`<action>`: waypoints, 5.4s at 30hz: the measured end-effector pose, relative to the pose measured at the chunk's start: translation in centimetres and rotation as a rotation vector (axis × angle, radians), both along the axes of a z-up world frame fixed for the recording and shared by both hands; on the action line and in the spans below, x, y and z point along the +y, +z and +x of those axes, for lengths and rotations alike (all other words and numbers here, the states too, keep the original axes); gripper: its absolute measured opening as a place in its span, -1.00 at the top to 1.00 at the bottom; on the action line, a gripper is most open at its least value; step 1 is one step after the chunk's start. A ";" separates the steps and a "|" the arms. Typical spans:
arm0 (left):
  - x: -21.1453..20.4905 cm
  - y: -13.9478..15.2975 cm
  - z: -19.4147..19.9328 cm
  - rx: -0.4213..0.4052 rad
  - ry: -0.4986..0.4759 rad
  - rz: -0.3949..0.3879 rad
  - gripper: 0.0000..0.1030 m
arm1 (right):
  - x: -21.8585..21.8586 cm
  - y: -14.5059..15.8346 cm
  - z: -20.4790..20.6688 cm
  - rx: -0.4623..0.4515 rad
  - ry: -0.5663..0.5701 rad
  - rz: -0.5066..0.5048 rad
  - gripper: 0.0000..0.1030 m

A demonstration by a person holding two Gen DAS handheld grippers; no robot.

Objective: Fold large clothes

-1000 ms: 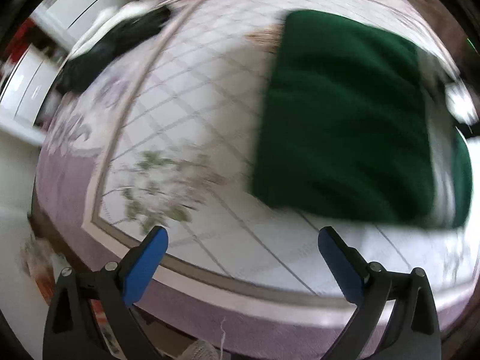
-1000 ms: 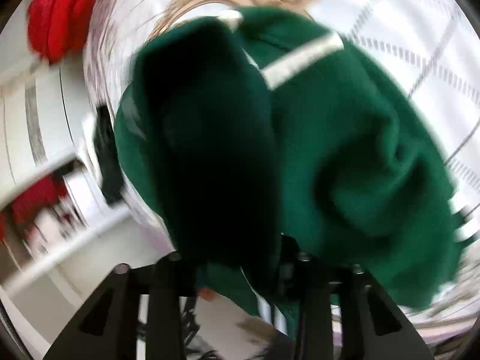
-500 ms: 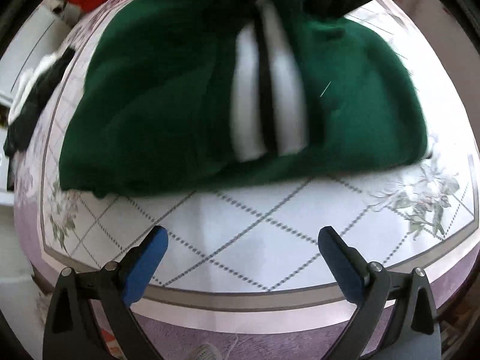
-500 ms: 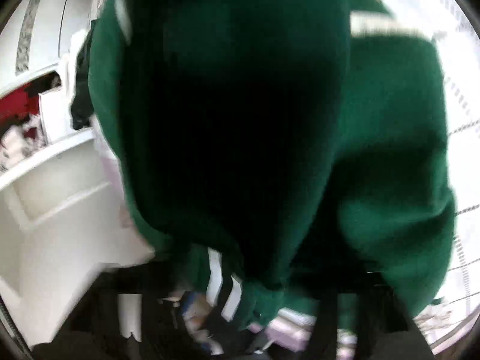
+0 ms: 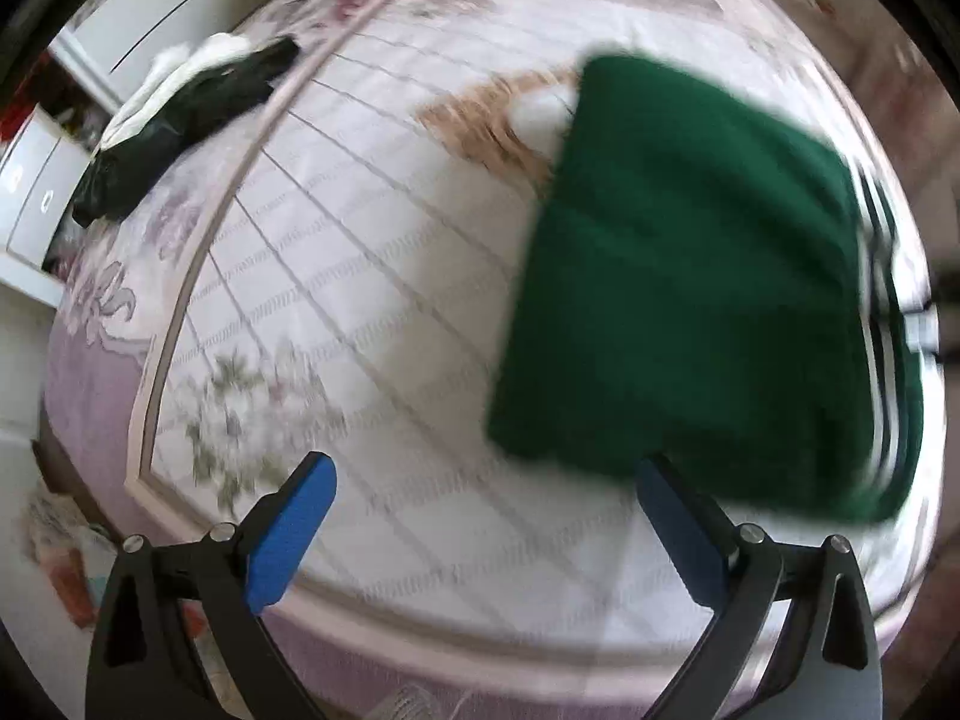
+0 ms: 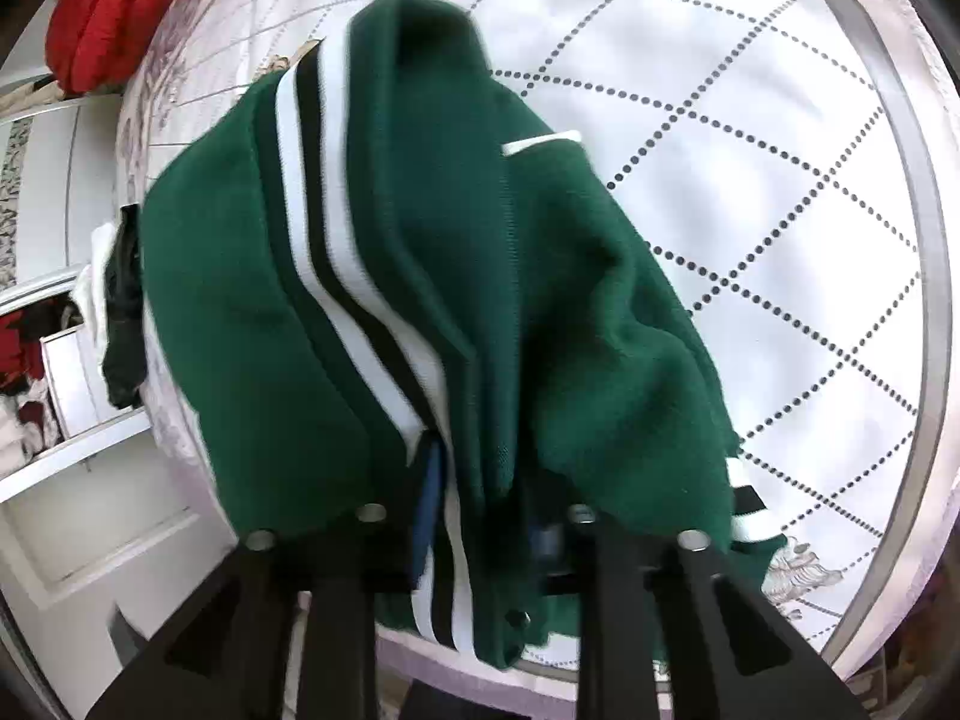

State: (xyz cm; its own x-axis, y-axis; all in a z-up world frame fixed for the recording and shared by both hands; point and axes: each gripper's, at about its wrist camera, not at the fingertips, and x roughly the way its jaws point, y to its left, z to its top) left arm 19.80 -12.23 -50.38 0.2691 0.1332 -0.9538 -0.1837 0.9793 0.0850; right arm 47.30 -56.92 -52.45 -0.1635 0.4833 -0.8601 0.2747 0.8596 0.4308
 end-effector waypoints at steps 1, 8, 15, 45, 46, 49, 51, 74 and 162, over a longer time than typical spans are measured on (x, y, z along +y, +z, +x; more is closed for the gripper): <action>0.5 0.0 1.2 -0.016 0.007 -0.028 -1.00 | -1.3 0.8 -0.3 -0.021 -0.010 0.002 -0.33; 2.7 -4.0 11.9 -0.013 -0.054 -0.323 -0.99 | -5.8 1.4 -1.7 -0.155 -0.090 0.018 -0.99; -1.2 -8.6 15.5 0.117 -0.213 -0.518 -0.99 | -9.4 -4.7 -1.4 -0.157 -0.191 0.293 -1.00; -0.7 0.5 23.1 -0.080 -0.292 -0.477 -0.94 | -3.0 3.2 8.5 -0.243 -0.152 0.309 0.28; -0.5 0.9 24.4 -0.088 -0.290 -0.477 -0.94 | -3.6 3.6 10.0 -0.247 -0.161 0.311 0.28; -0.7 1.8 29.4 -0.115 -0.306 -0.467 -0.94 | -4.0 4.0 15.2 -0.265 -0.167 0.306 0.28; -0.9 1.7 34.2 -0.127 -0.311 -0.459 -0.94 | -3.7 3.7 19.5 -0.278 -0.173 0.301 0.28; 1.4 -2.0 48.7 -0.233 -0.296 -0.236 -0.95 | -3.4 2.4 38.2 -0.370 0.070 -0.333 -0.78; -1.7 48.4 -4.6 -0.571 -0.175 -0.035 -0.99 | 15.2 68.8 -23.3 -0.992 -0.004 -0.780 -1.00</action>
State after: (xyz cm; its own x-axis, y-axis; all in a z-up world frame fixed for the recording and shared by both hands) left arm 15.18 -13.91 -1.98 0.7558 0.0122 -0.6547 -0.0268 0.9996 -0.0123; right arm 23.96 -41.77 16.31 0.7144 -0.2082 -0.6680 0.1279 0.9775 -0.1678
